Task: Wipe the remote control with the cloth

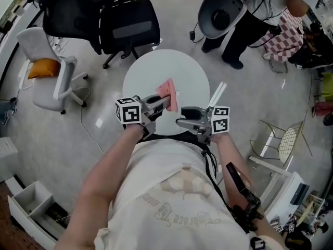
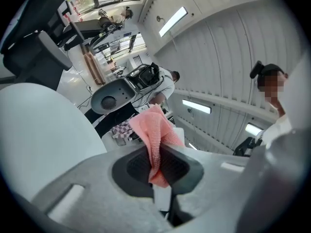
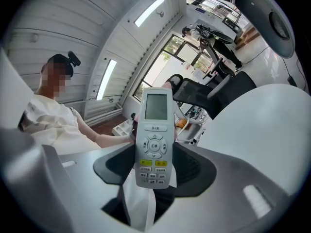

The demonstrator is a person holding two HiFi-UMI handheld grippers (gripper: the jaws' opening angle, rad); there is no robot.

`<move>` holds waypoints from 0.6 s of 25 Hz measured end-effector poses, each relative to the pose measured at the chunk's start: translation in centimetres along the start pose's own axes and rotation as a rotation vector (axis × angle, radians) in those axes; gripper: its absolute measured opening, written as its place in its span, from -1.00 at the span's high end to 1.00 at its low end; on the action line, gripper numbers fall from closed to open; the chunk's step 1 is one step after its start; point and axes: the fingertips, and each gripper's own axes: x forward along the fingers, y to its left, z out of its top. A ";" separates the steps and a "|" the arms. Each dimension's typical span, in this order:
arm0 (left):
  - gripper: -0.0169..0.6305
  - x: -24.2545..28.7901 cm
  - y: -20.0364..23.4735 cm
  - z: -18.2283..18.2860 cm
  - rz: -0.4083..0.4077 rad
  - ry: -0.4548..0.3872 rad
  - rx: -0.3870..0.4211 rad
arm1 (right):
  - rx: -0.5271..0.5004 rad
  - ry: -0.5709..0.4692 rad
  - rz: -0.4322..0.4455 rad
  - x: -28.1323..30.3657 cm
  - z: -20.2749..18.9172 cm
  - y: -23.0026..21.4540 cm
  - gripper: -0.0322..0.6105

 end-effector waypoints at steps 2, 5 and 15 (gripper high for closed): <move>0.89 0.0 1.0 -1.0 0.011 0.007 -0.036 | 0.014 -0.012 0.006 0.2 1.0 -0.9 0.13; 0.89 0.0 2.3 -2.1 0.033 0.014 -0.083 | 0.039 -0.030 0.017 0.2 2.4 -2.1 0.13; 0.89 -2.0 5.9 -7.3 0.168 0.062 -0.208 | 0.182 -0.091 0.049 1.6 3.6 -6.5 0.13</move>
